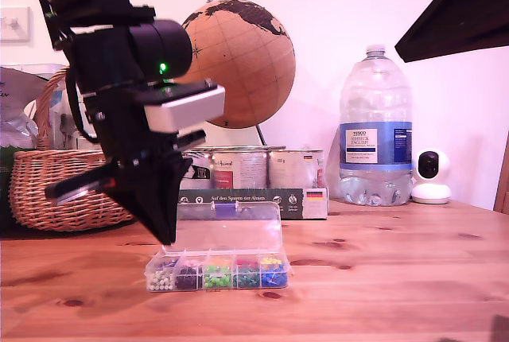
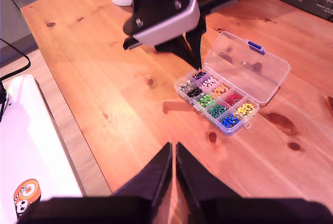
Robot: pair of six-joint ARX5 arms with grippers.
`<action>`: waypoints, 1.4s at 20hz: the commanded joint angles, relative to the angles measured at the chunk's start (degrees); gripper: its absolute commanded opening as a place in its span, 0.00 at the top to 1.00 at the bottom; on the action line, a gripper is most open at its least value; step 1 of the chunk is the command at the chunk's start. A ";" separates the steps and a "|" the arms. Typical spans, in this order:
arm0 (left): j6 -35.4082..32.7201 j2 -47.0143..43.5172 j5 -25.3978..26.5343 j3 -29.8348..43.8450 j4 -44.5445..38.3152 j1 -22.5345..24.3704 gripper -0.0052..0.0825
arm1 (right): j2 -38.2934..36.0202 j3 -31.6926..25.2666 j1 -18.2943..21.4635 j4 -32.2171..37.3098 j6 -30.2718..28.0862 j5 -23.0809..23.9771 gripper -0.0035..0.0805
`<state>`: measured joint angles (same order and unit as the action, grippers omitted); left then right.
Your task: Sort the loose pins on the table into their correct compartments
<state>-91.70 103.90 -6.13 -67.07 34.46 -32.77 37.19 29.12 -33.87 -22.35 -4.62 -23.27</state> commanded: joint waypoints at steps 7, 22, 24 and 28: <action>-0.26 1.46 -0.96 0.61 -0.26 -0.39 0.92 | 0.15 -0.39 -0.24 0.31 -0.35 -0.13 0.97; 5.75 -8.09 -0.76 0.61 1.55 -0.81 0.96 | 0.15 -0.39 -0.24 0.31 -0.33 -0.15 0.97; 10.47 -12.37 -0.66 0.61 2.47 -1.99 0.96 | 0.15 -0.39 -0.24 0.31 -0.26 -0.13 0.97; 39.45 -20.63 -0.66 0.61 3.67 -4.50 0.96 | 0.15 -0.39 -0.24 1.05 1.49 4.42 0.97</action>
<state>-59.66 83.46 -6.52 -67.05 37.89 -37.12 37.21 29.10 -33.87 -22.13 -4.14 -19.97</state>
